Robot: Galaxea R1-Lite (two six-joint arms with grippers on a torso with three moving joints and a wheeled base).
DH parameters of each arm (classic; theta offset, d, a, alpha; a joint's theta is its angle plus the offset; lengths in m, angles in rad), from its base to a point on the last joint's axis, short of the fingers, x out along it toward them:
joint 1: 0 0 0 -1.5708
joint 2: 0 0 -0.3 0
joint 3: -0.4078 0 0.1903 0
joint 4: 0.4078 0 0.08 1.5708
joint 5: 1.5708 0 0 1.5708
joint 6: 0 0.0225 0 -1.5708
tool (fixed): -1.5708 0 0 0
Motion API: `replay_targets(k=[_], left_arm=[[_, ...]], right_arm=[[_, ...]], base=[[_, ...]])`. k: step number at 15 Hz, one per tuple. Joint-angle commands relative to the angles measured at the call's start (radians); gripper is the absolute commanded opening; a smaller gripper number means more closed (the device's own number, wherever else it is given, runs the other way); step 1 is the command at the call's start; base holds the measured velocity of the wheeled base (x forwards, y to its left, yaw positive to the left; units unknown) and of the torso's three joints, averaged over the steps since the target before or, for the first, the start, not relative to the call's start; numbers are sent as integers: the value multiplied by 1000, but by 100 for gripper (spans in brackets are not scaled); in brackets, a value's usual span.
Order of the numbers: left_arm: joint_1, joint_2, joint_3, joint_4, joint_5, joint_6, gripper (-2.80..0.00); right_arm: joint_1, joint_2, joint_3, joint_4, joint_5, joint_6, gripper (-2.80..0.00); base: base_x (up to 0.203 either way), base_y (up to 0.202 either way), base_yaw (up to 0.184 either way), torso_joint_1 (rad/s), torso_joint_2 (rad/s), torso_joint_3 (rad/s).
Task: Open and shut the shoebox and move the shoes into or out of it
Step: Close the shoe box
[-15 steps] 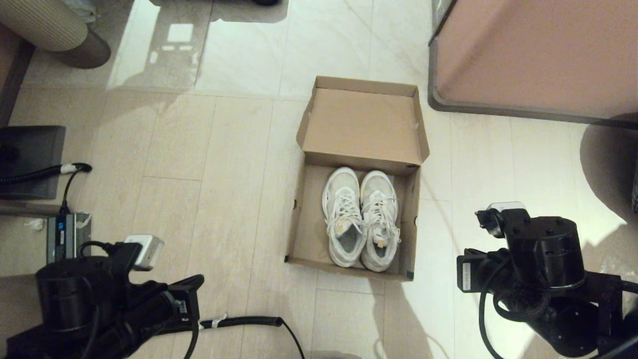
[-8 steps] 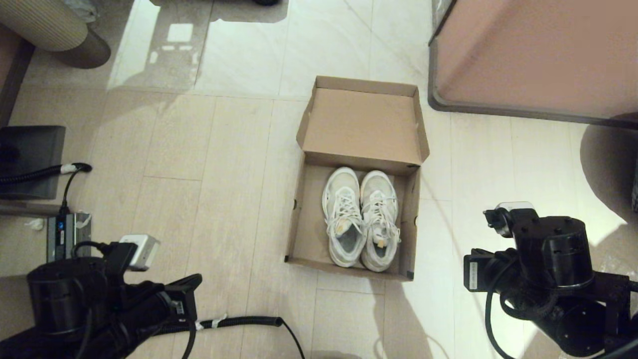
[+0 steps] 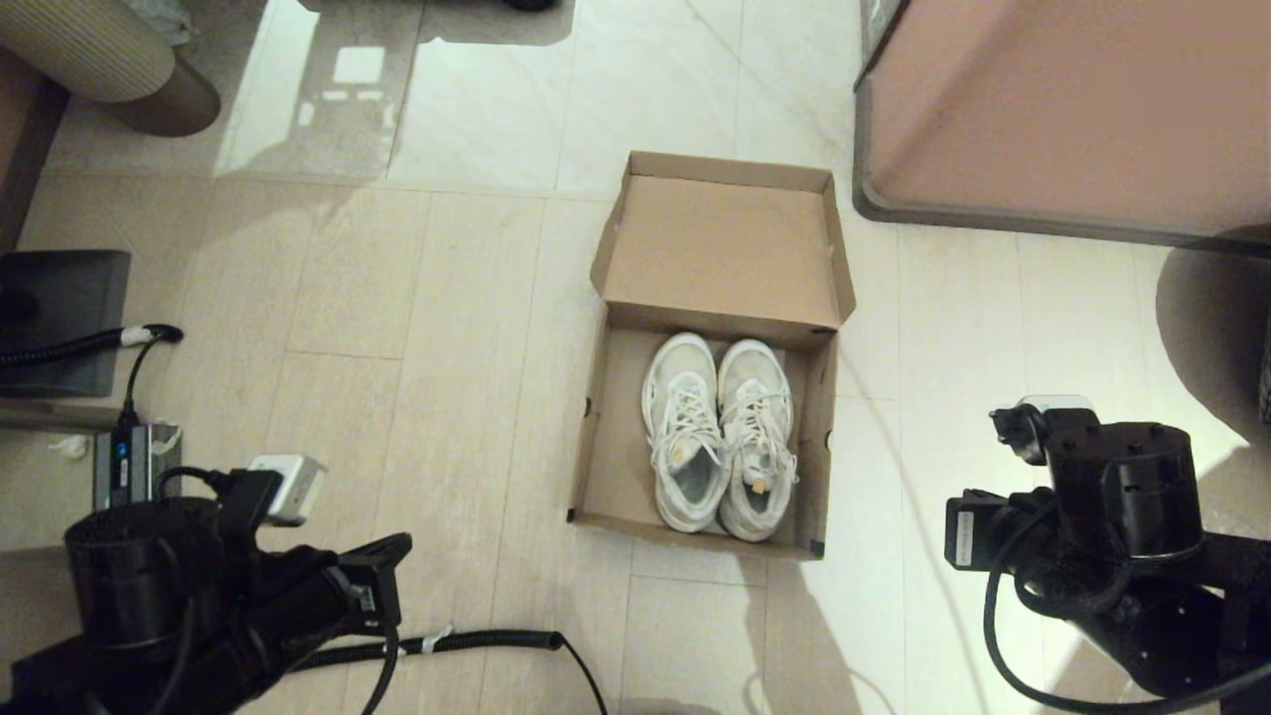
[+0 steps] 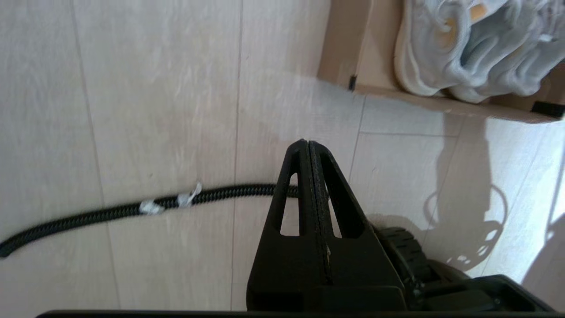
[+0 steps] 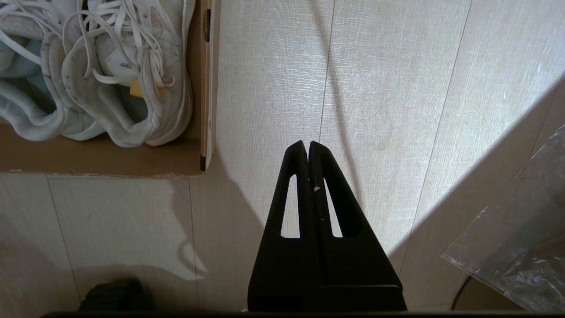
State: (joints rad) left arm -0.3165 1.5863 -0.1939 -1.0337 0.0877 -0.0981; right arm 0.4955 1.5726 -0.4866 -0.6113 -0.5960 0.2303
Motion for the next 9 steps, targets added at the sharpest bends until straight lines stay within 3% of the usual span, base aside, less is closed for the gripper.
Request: replay_targets(k=[1,9], left_arm=[[-25,28,-41,-5,-13,-1,-280],[-227,376,-367,-7,-40,-2,-280]], right_arm=[[-5,17,-21,-4,-1,1,-280],[-21,236,-200,-5,20,23,-280]], base=[[0,0,0,0,0,0],[0,0,0,0,0,0]])
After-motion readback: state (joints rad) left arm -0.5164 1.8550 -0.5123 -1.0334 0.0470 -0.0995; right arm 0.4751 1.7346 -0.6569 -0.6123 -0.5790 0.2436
